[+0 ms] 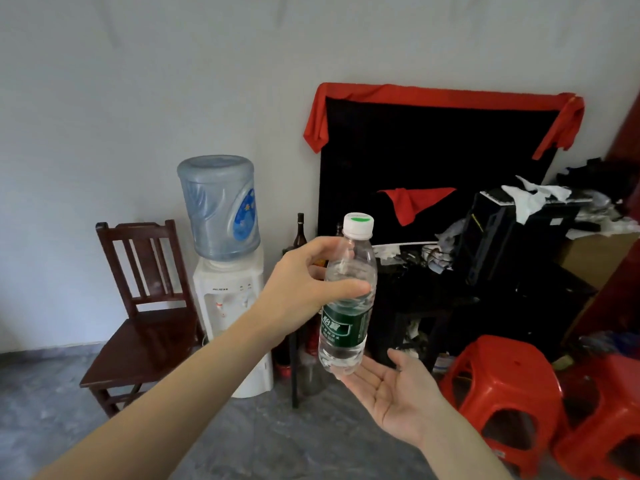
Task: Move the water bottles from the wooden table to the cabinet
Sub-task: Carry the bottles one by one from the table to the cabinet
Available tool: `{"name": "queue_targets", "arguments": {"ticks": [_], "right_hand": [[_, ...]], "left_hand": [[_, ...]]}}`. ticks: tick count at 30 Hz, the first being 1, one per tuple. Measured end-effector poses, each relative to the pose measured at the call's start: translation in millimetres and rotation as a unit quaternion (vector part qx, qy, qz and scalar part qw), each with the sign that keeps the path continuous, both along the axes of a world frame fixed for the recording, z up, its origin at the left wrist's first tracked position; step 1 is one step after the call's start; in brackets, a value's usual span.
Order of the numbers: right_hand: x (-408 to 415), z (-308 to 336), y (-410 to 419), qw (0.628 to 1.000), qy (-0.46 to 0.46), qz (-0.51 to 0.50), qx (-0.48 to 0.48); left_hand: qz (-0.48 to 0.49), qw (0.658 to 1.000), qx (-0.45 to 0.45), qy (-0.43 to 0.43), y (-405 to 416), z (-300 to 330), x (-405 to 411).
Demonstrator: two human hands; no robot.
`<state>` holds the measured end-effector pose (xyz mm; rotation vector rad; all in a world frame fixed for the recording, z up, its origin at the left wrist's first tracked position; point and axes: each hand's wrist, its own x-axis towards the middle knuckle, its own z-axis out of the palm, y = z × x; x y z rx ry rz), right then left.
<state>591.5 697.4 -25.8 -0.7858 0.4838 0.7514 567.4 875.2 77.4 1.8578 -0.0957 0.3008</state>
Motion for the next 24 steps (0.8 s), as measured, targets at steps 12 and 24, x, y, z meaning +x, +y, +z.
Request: {"name": "queue_targets", "arguments": {"ticks": [12,24], "right_hand": [[148.8,0.5,31.7,0.999,0.007,0.033,0.012],[343.8,1.1,99.6,0.999,0.004,0.025,0.020]], "left_hand": [[0.010,1.000,-0.008,0.001,29.4,-2.8,146.8],[0.024,0.999,-0.030,-0.005,100.6,6.4,336.2]]}}
